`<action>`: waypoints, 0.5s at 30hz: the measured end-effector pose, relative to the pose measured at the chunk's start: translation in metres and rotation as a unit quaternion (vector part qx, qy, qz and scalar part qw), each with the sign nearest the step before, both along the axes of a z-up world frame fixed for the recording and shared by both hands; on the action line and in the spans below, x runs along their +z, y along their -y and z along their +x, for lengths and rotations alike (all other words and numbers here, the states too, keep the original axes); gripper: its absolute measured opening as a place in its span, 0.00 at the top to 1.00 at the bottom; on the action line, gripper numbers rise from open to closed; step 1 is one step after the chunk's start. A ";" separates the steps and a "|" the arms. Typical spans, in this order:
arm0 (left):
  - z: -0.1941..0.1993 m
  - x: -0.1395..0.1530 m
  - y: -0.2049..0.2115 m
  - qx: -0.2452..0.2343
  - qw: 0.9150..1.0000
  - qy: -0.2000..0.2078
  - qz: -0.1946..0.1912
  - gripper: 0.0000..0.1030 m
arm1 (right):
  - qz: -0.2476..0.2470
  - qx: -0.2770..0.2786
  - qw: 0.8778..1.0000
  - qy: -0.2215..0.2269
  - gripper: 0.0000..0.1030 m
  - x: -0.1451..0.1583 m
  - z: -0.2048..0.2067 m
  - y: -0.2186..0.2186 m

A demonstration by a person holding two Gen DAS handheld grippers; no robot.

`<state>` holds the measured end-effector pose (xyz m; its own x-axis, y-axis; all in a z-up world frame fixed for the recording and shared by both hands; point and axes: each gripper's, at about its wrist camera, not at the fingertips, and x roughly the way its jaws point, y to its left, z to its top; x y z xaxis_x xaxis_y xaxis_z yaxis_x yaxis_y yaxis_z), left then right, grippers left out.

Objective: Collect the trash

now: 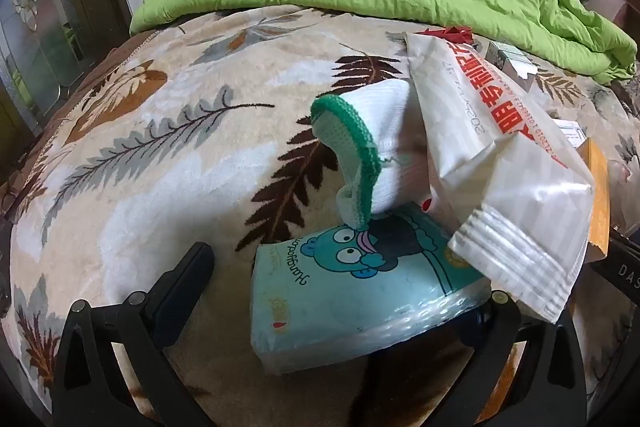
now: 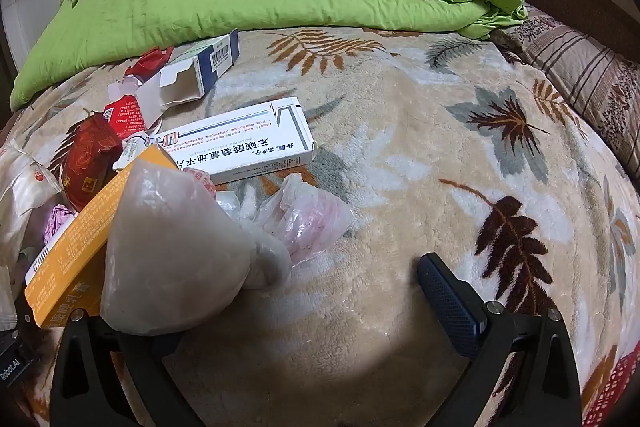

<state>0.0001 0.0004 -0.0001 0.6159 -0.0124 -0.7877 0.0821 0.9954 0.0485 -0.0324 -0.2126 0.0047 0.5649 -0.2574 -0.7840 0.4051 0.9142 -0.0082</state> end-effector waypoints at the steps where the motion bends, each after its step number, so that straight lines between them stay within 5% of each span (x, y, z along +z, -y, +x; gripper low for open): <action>1: 0.000 0.000 -0.001 -0.001 1.000 0.000 -0.002 0.00 | 0.000 0.000 1.000 -0.001 0.00 0.000 0.000 0.000; 6: -0.004 0.003 0.000 -0.006 1.000 0.009 0.021 0.00 | -0.002 0.000 1.000 -0.003 0.00 -0.001 0.001 -0.001; 12: 0.003 0.006 -0.011 -0.017 1.000 -0.003 -0.001 0.00 | 0.022 0.008 1.000 -0.013 0.00 -0.001 0.005 0.007; 15: -0.003 0.014 -0.017 -0.018 0.999 -0.021 -0.032 0.00 | 0.046 0.067 0.995 -0.061 0.00 0.007 0.007 0.009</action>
<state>-0.0033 0.0169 0.0134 0.5804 -0.0848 -0.8099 0.1191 0.9927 -0.0186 -0.0255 -0.2218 0.0115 0.4878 -0.1111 -0.8658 0.2813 0.9590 0.0354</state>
